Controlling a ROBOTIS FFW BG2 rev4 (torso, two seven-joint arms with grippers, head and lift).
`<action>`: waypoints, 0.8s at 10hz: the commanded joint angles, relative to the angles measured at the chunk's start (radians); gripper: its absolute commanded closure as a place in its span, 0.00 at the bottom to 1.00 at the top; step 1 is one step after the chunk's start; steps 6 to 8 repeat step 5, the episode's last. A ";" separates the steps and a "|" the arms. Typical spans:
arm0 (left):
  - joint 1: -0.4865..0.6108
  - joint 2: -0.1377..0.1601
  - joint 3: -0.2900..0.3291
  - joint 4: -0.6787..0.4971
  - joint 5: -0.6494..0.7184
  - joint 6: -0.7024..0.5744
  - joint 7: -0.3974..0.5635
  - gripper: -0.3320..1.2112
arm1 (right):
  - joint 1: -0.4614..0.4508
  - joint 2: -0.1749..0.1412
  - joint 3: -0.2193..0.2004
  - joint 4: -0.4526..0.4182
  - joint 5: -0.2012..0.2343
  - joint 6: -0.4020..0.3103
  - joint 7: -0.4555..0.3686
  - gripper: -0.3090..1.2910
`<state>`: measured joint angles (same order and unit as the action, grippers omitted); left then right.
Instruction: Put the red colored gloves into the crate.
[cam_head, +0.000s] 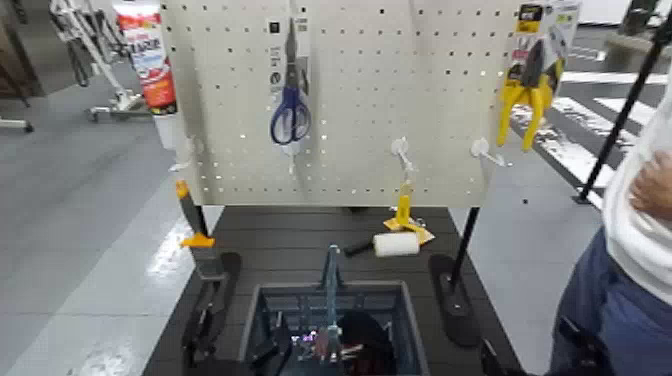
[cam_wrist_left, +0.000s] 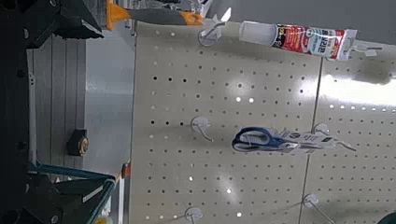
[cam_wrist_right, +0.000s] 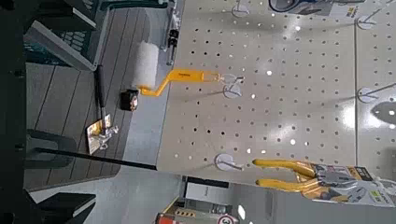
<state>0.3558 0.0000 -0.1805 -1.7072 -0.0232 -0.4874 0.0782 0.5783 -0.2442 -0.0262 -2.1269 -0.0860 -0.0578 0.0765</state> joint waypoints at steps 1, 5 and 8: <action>0.000 -0.055 0.001 0.000 -0.003 0.003 0.000 0.31 | 0.006 0.002 0.008 -0.028 0.046 0.044 -0.024 0.18; 0.000 -0.057 -0.002 0.001 -0.004 0.004 0.000 0.31 | 0.006 0.002 0.015 -0.041 0.068 0.058 -0.043 0.18; 0.000 -0.057 -0.002 0.001 -0.004 0.004 0.000 0.31 | 0.006 0.002 0.015 -0.041 0.068 0.058 -0.043 0.18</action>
